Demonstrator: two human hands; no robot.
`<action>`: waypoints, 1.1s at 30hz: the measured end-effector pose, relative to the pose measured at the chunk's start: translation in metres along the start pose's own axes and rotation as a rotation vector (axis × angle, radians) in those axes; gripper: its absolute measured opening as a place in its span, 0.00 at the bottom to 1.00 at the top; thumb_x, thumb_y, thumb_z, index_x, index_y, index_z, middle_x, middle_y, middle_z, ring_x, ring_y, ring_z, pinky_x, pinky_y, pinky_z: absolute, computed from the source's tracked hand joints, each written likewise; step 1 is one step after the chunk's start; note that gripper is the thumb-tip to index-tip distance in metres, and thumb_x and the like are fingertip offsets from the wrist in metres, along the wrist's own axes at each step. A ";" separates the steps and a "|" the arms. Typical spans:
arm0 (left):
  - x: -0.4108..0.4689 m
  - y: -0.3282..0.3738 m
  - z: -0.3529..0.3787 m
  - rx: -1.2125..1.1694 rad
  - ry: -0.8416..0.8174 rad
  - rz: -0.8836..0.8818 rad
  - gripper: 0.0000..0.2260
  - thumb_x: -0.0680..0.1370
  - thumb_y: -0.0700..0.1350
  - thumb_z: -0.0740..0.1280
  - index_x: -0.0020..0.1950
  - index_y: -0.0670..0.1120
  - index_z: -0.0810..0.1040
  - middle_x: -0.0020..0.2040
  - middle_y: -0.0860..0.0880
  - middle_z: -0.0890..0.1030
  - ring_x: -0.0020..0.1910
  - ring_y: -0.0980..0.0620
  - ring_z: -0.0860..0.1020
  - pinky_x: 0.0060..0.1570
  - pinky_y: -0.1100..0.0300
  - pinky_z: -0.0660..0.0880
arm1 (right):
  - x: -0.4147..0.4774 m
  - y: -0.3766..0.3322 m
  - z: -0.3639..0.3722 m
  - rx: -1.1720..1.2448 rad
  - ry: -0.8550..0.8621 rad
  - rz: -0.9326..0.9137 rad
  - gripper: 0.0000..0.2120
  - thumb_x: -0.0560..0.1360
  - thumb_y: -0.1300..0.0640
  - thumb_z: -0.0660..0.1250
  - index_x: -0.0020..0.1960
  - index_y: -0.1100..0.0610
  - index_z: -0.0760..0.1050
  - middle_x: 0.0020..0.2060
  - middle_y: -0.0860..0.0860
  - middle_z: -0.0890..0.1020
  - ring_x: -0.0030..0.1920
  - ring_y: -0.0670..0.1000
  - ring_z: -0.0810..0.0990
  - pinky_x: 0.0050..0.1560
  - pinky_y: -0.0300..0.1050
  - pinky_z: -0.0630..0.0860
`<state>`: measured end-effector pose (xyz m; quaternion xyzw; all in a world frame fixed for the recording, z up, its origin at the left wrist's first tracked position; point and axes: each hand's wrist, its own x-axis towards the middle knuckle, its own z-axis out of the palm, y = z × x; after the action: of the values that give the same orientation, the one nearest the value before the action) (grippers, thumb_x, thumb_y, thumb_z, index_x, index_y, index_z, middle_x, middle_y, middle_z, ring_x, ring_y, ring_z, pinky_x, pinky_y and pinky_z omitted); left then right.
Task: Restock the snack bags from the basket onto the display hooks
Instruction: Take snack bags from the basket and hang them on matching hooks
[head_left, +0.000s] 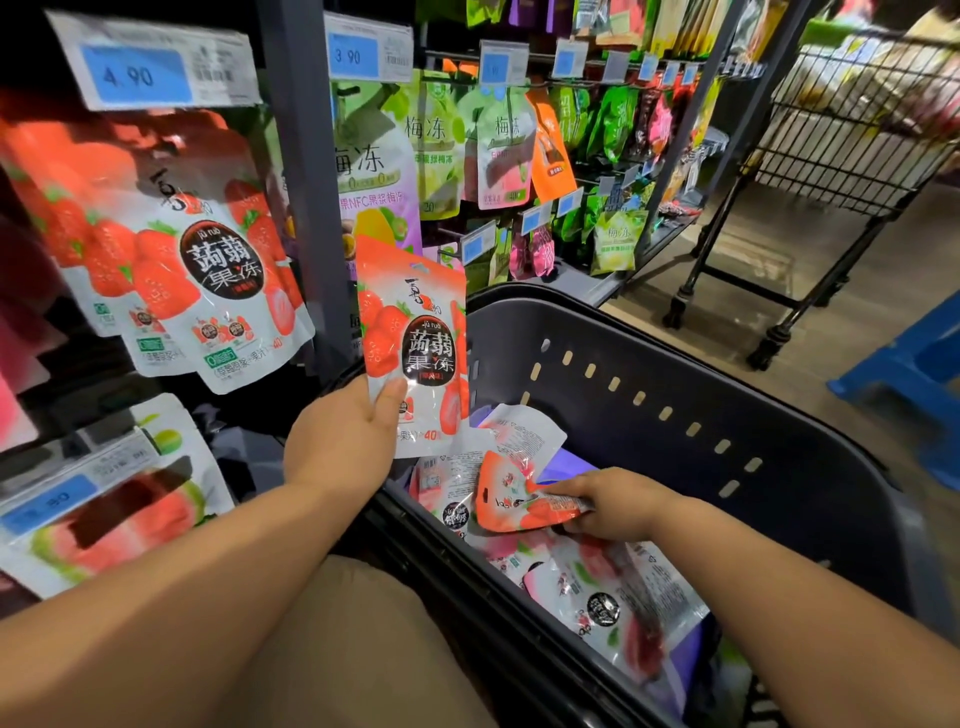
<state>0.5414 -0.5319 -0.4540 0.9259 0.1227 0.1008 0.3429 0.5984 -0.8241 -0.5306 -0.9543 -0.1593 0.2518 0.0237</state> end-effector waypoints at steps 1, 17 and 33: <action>0.000 0.000 0.000 0.002 0.001 0.002 0.21 0.83 0.58 0.53 0.57 0.44 0.78 0.49 0.42 0.81 0.46 0.43 0.72 0.48 0.51 0.71 | 0.000 0.000 -0.001 -0.003 0.008 0.004 0.26 0.76 0.43 0.67 0.73 0.33 0.66 0.63 0.44 0.79 0.62 0.49 0.77 0.61 0.42 0.73; 0.001 -0.002 0.001 -0.028 0.010 0.015 0.21 0.83 0.57 0.54 0.58 0.45 0.78 0.51 0.42 0.82 0.52 0.39 0.77 0.51 0.50 0.73 | -0.010 -0.010 -0.035 0.144 0.237 0.055 0.08 0.79 0.50 0.67 0.55 0.47 0.84 0.48 0.46 0.77 0.47 0.50 0.79 0.47 0.43 0.76; -0.008 -0.002 -0.015 -0.539 0.011 -0.053 0.06 0.83 0.51 0.60 0.50 0.56 0.77 0.46 0.59 0.79 0.50 0.56 0.74 0.50 0.64 0.64 | -0.045 -0.002 -0.078 0.677 0.683 0.062 0.11 0.77 0.56 0.70 0.40 0.42 0.82 0.33 0.40 0.83 0.39 0.43 0.81 0.49 0.41 0.78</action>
<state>0.5295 -0.5234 -0.4449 0.7971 0.1174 0.1260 0.5787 0.5992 -0.8334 -0.4406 -0.9254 -0.0230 -0.0378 0.3764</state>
